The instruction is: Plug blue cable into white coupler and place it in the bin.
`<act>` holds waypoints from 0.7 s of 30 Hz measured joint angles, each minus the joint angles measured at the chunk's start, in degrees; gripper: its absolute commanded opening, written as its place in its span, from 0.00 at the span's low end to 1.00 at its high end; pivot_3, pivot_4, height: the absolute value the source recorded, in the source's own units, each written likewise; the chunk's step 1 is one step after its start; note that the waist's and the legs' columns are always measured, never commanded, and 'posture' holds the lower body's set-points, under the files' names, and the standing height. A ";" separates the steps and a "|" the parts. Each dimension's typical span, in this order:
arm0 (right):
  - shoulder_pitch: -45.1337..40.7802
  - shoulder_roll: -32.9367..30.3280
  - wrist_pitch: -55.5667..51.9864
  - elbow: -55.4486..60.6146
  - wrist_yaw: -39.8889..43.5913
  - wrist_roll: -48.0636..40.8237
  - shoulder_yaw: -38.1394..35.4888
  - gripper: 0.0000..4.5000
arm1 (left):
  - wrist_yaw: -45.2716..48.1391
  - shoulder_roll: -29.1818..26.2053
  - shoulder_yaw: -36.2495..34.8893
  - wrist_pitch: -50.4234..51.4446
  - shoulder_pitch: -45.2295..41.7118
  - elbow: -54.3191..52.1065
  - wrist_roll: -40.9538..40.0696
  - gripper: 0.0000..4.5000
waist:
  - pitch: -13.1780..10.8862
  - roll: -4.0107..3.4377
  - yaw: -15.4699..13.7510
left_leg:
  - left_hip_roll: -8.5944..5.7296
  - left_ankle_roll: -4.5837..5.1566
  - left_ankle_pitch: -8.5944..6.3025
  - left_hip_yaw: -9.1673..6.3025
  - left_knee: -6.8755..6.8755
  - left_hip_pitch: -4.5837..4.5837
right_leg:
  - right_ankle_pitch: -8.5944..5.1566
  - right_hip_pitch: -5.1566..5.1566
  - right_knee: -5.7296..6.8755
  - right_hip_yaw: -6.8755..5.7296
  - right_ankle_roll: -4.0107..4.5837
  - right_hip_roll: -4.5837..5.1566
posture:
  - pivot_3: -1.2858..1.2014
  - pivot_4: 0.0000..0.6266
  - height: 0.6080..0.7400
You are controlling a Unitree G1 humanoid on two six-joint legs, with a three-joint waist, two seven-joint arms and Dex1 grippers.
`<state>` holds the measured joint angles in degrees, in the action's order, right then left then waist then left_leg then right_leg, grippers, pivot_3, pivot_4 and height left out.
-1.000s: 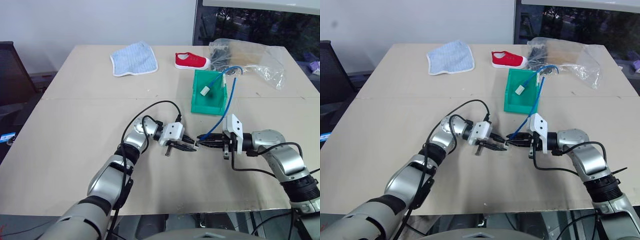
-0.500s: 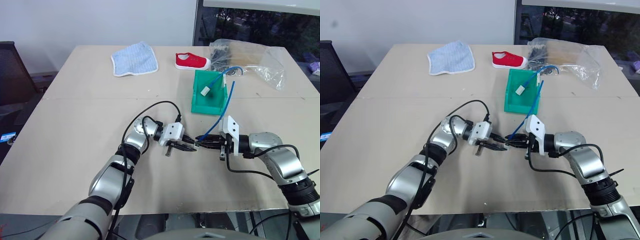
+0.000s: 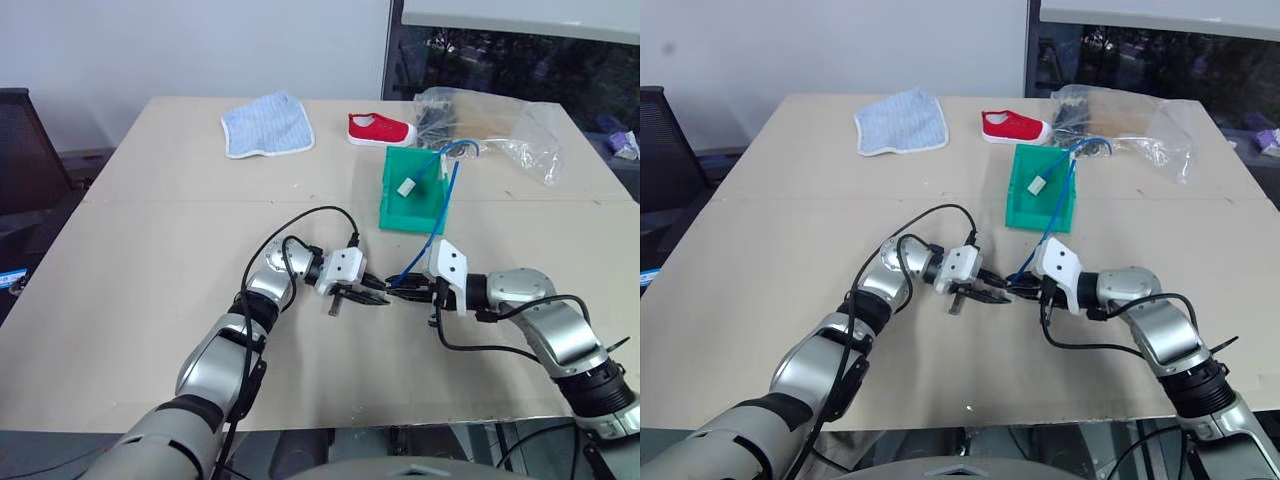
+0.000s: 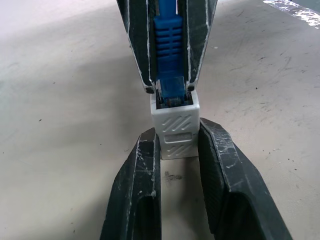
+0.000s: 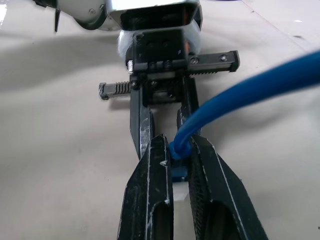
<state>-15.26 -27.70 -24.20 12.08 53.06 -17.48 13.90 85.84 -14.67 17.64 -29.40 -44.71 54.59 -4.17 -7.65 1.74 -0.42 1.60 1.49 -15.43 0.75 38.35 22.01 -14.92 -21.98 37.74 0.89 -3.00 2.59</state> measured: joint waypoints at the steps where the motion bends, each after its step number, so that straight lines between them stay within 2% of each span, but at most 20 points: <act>1: 0.94 2.12 -1.77 -0.47 -0.71 -2.39 -1.93 0.00 | 0.19 -0.20 -0.38 0.19 0.11 -0.06 -0.15 0.10 | -0.04 -0.03 0.20 | 0.03 0.00 0.00 -0.03 0.00 0.01 | 0.01 -0.02 0.02 0.03 0.01 -0.02 | 0.52 0.24 1.00; 3: 1.10 4.02 -5.29 -0.94 -1.25 -5.94 -4.31 0.00 | 0.41 -0.35 -0.79 0.35 0.18 -0.33 -0.20 0.10 | -0.17 -0.19 0.72 | 0.05 0.00 0.00 -0.19 0.00 0.02 | 0.01 -0.03 0.03 0.07 0.01 -0.02 | 0.52 0.24 1.00; 6: 0.33 3.44 -9.11 -0.93 -0.98 -8.84 -5.66 0.00 | 0.32 -0.29 -1.28 1.19 0.74 -1.60 -0.23 0.10 | -0.41 -0.32 0.94 | -0.01 0.00 0.00 -0.23 0.03 0.16 | 0.02 -0.14 0.01 0.06 0.00 0.03 | 0.52 0.24 1.00; 10: -2.11 1.71 -10.73 -0.17 0.52 -10.27 -5.63 0.00 | -0.03 -0.74 -1.88 6.76 2.59 -6.00 -0.90 0.52 | -0.49 -0.41 1.01 | -0.09 0.00 0.00 -0.32 0.07 0.76 | 0.03 -0.69 0.06 0.01 -0.03 0.07 | 0.52 0.24 1.00; 14: -4.87 0.51 -11.42 1.34 1.61 -11.81 -5.65 0.00 | -4.82 -1.49 -2.52 10.16 6.38 -13.40 -0.46 0.95 | -0.52 -0.47 0.80 | -0.09 0.00 0.00 -0.41 0.05 0.79 | 0.01 -0.69 0.04 -0.08 -0.07 0.10 | 0.52 0.24 1.00; 15: -5.73 -0.32 -11.97 1.34 1.69 -12.04 -5.67 0.00 | -6.53 -1.88 -2.73 12.08 7.84 -16.32 -0.44 0.99 | -0.56 -0.49 0.80 | -0.09 0.00 0.00 -0.41 0.05 0.80 | 0.01 -0.69 0.04 -0.09 -0.07 0.11 | 0.52 0.24 1.00; 21: -14.57 -4.48 -19.62 -2.04 3.39 -16.16 -8.16 0.00 | -15.91 -5.26 -7.04 34.90 13.06 -39.33 -5.13 0.99 | -1.21 -0.61 1.19 | -0.03 0.00 0.01 -0.48 0.06 0.83 | 0.02 -0.73 0.14 -0.11 -0.06 0.13 | 0.52 0.24 1.00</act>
<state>-29.84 -32.18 -43.82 10.04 56.44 -33.64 5.74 69.93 -19.93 10.61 5.50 -31.65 15.25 -9.30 -8.86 1.13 0.76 1.57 1.49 -15.42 0.27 38.41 22.83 -14.90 -22.71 37.88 0.79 -3.06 2.71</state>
